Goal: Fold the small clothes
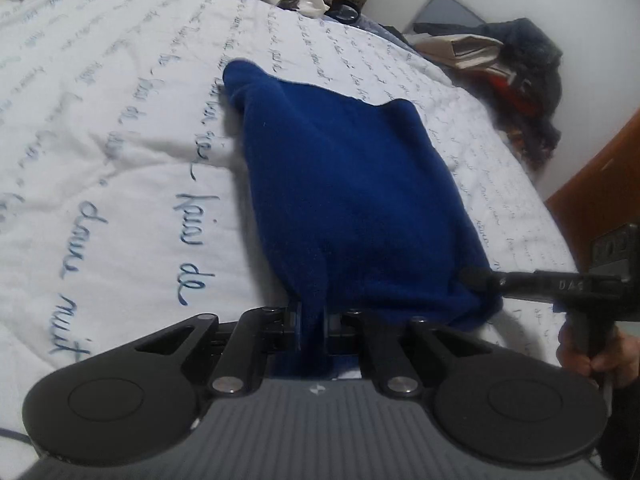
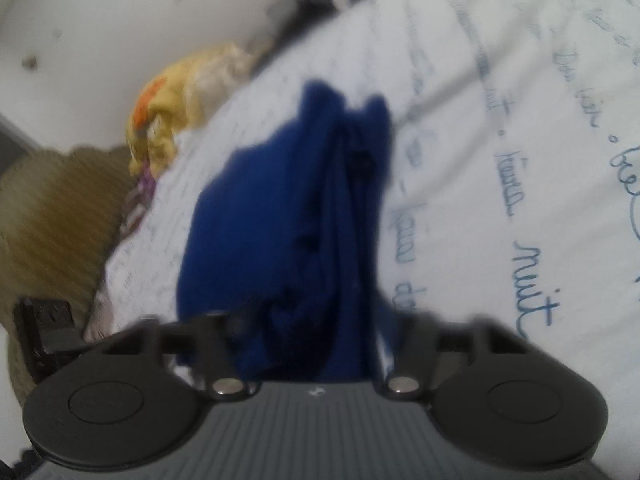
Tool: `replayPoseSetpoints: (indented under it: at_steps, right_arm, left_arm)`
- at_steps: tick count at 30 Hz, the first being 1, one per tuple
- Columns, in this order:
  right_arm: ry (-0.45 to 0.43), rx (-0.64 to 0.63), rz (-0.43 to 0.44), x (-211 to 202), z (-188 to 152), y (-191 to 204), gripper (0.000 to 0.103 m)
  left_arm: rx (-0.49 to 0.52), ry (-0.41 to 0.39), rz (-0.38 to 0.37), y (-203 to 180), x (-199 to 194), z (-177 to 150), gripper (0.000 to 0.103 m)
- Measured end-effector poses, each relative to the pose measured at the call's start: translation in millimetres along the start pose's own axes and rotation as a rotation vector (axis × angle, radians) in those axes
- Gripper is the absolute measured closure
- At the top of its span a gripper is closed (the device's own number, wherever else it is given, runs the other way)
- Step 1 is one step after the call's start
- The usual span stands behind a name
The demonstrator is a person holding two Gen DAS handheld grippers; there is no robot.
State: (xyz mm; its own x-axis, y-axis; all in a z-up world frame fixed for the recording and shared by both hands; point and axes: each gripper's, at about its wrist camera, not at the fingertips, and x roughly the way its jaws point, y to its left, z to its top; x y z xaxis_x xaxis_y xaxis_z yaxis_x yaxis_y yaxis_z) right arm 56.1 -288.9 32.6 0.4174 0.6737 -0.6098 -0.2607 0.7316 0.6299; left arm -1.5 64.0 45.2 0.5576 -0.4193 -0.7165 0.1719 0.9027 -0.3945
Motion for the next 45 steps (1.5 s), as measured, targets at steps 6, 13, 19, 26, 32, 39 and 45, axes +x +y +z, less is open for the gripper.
replayPoseSetpoints:
  at_steps: [6, 13, 19, 26, 32, 39, 45]
  right_arm:
    - [0.053, -0.140, -0.037, -11, -24, 19, 0.085]
    - [-0.209, -0.084, -0.010, -35, 34, 24, 0.011]
    - [-0.182, -0.152, -0.147, 38, 106, 40, 0.014]
    - [-0.178, -0.324, -0.303, 71, 90, 14, 0.094]
    - [-0.260, -0.169, -0.237, 35, 78, -2, 0.068]
    - [-0.177, -0.359, -0.011, 11, 21, 63, 0.018]
    - [-0.133, -0.588, -0.193, 24, -28, 53, 0.020]
  left_arm:
    - [0.217, -0.066, 0.201, -6, -35, -7, 0.087]
    - [0.393, -0.298, 0.110, -57, -47, -19, 0.016]
    - [0.545, -0.255, 0.193, -73, 31, -43, 0.018]
    - [0.508, -0.233, 0.114, -65, 31, -44, 0.001]
    - [0.482, -0.241, 0.125, -56, 22, -42, 0.001]
    - [0.400, -0.201, 0.081, -42, 11, -50, 0.000]
    - [0.360, -0.226, 0.074, -36, 4, -50, 0.000]
